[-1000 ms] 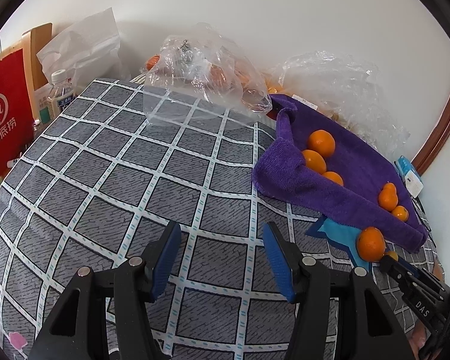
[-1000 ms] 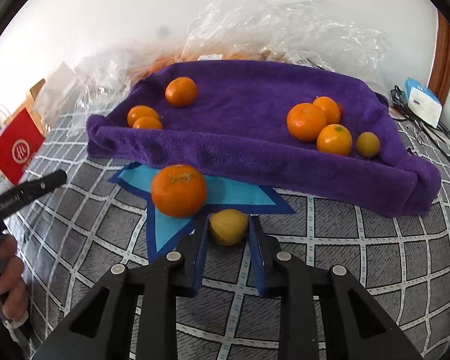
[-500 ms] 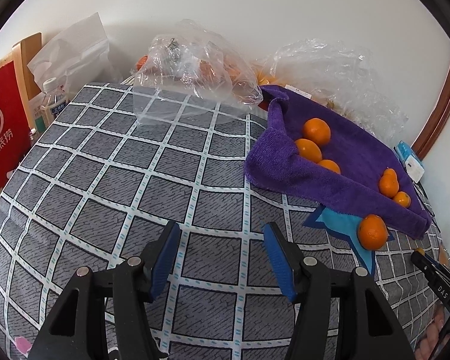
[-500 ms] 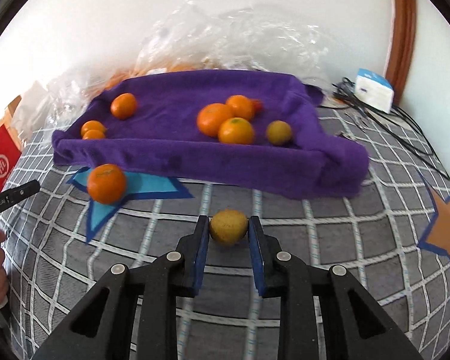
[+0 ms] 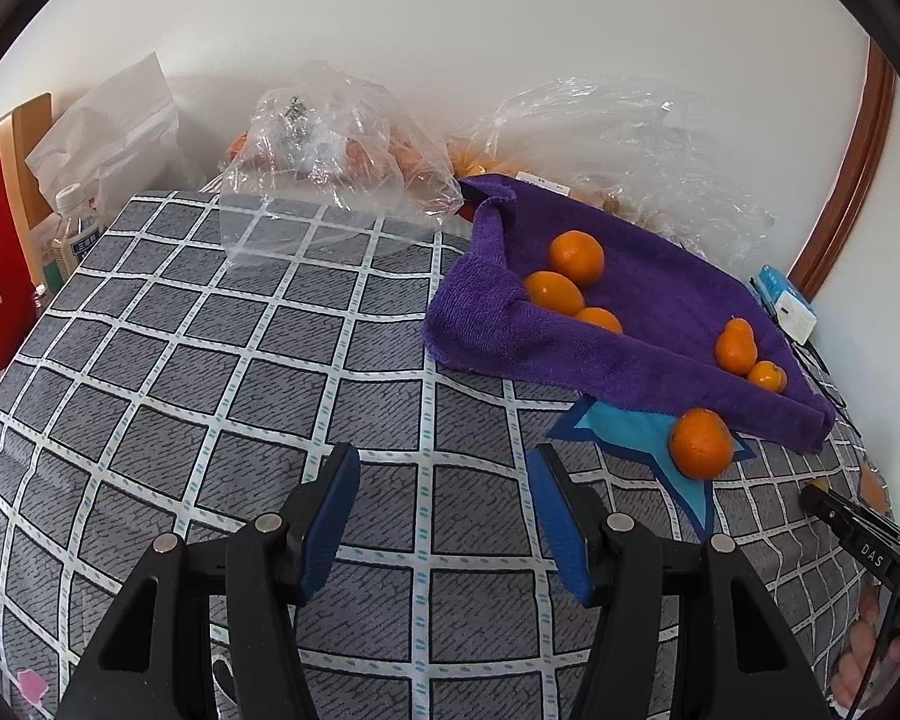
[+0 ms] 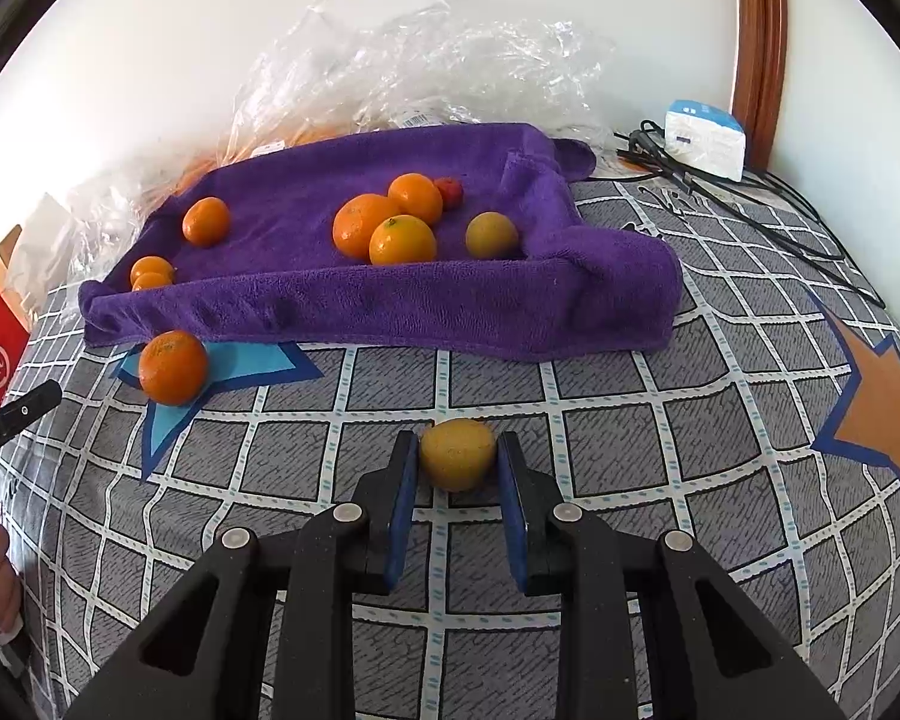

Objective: Organize fruits
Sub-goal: 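Lift the yellow-green fruit in the right tool while the left tool approaches the orange on the blue star, then hold the yellow-green fruit in the right tool while the left tool grasps the orange on the blue star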

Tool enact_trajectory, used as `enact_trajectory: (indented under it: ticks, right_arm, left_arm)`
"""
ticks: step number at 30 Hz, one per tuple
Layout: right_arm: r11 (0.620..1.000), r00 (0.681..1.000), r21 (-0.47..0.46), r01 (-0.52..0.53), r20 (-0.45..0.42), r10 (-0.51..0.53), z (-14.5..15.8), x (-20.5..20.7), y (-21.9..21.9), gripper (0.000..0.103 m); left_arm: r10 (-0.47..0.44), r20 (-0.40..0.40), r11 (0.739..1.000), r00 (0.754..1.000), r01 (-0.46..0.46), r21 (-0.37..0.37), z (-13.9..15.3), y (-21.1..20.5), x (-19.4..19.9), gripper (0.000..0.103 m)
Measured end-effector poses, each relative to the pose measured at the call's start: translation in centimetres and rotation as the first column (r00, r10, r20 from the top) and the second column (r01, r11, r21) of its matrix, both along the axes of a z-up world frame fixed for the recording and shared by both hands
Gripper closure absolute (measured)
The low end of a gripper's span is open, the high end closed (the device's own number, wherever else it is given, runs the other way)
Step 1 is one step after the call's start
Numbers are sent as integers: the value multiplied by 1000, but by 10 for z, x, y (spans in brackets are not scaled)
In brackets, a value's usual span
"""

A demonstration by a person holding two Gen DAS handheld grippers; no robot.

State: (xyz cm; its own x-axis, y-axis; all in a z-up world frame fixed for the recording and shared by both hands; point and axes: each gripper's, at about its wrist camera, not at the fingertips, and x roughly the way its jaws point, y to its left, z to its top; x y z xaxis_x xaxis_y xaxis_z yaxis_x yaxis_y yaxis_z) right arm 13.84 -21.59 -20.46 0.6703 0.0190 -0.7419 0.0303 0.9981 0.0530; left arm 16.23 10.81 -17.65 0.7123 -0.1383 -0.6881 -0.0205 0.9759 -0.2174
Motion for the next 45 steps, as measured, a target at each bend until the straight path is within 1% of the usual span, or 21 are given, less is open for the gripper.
enact_trajectory:
  ticks: [4,9,15,20,24,26,29,31,33,34,35,40,45]
  right_arm:
    - [1000,999,-24,-15,37,16,3,-5,5,77]
    - [999,999,-44,-24,40,25,3,-5,9,77]
    - [1000,999,-7,-14,44,15,4,-5,4,77]
    - [1000,999,4,-13,46,13,4,-5,3,77]
    - [1000,999,12,-15,51,14,4,-5,2,77]
    - [1000,998,16,-13,58,12,5,-7,1,77]
    - [1000,998,12,-21,66,20,7,-11,0,77]
    - [999,997,-6,-38,72,38,8,-11,0,77]
    - [998,996,-39,-41,80,44,10,-11,0,77]
    - [998,995,-43,-41,84,45,11,-11,-2,77]
    - [998,995,-37,-43,88,46,12,-11,-4,77]
    - [999,996,7,-37,82,37,10,-14,-15,77]
    - [1000,996,0,-28,89,28,11,-17,-23,77]
  left_arm:
    - [-2,-1,1000,1000,2,-7,0,1,0,47]
    - [-16,7,1000,1000,16,-1,1,-2,-2,47]
    - [-46,18,999,999,46,17,3,-9,-4,47]
    - [-81,33,997,996,81,12,6,-15,-6,47]
    - [-78,16,997,997,78,5,4,-15,-3,47]
    - [-62,3,998,998,62,8,3,-16,-3,47]
    - [-71,-19,997,997,71,-15,4,-20,-4,47]
    - [-92,-21,995,996,92,-31,8,-28,-5,47]
    - [-119,-10,992,993,119,-30,15,-40,-6,47]
    - [-132,-2,991,991,132,-31,17,-46,-5,44]
    - [-145,4,989,989,145,-38,20,-53,-4,41]
    - [-199,-6,978,980,198,-69,21,-87,7,41]
    - [-244,-21,969,970,243,-36,16,-117,17,41]
